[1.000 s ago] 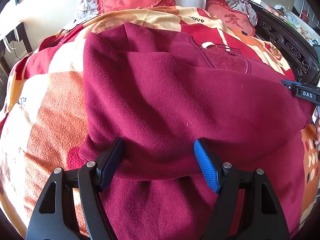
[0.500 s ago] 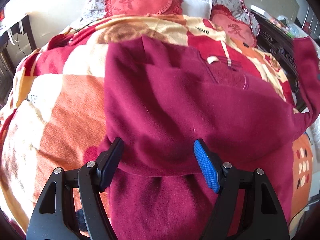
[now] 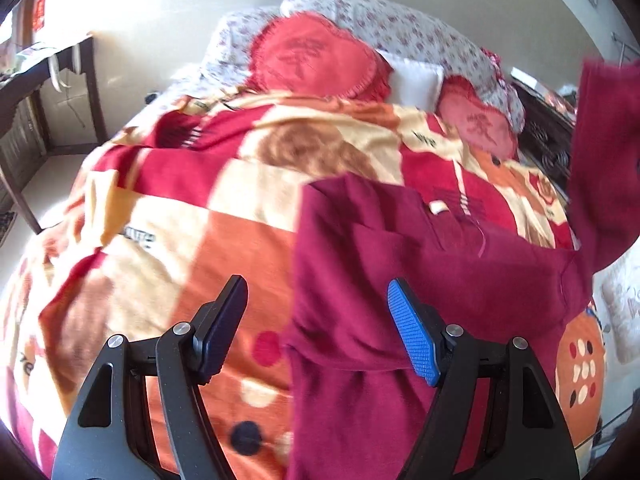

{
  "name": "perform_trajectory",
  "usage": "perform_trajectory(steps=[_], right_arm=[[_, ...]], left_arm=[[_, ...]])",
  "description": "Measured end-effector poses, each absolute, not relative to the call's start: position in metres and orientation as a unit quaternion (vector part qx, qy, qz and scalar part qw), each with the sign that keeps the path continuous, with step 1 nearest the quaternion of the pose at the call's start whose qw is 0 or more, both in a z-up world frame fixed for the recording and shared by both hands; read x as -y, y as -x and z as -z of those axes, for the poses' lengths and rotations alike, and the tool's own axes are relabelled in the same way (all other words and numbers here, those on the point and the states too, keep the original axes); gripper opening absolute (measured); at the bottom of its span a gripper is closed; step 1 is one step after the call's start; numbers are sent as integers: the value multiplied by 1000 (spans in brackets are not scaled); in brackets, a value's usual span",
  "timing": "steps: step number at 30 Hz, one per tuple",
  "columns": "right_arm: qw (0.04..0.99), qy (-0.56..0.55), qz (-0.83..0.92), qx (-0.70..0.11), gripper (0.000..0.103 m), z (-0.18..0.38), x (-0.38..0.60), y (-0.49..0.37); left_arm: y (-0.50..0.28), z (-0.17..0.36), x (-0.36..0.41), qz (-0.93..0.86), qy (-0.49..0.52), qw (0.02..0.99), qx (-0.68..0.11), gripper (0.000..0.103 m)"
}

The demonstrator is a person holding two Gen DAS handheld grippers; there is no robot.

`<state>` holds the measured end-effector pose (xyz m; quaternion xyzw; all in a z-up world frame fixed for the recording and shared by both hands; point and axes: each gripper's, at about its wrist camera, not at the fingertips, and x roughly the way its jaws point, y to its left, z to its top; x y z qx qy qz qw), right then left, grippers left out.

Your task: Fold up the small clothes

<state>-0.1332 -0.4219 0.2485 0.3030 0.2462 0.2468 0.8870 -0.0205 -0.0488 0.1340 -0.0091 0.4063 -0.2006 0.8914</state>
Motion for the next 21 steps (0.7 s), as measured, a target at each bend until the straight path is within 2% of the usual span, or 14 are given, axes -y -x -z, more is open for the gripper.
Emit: perform_trajectory(steps=[6,13,15,19,21], right_arm=[[838,-208,-339,-373,4,-210,314,79],[807,-123,-281,-505,4,-107,263,-5],[824,-118,-220,-508,5,-87,268,-26],[857,-140,-166,-467,28,-92,287,-32],[868,-146,-162,-447,30,-104,298,-20]], left_arm=[[13,-137,5,164,31,901,-401,73],[2,-118,0,154,41,890,-427,73],[1,-114,8,163,41,886,-432,73],[-1,-111,27,187,25,885,-425,73],[-6,-106,39,197,17,882,-428,73]])
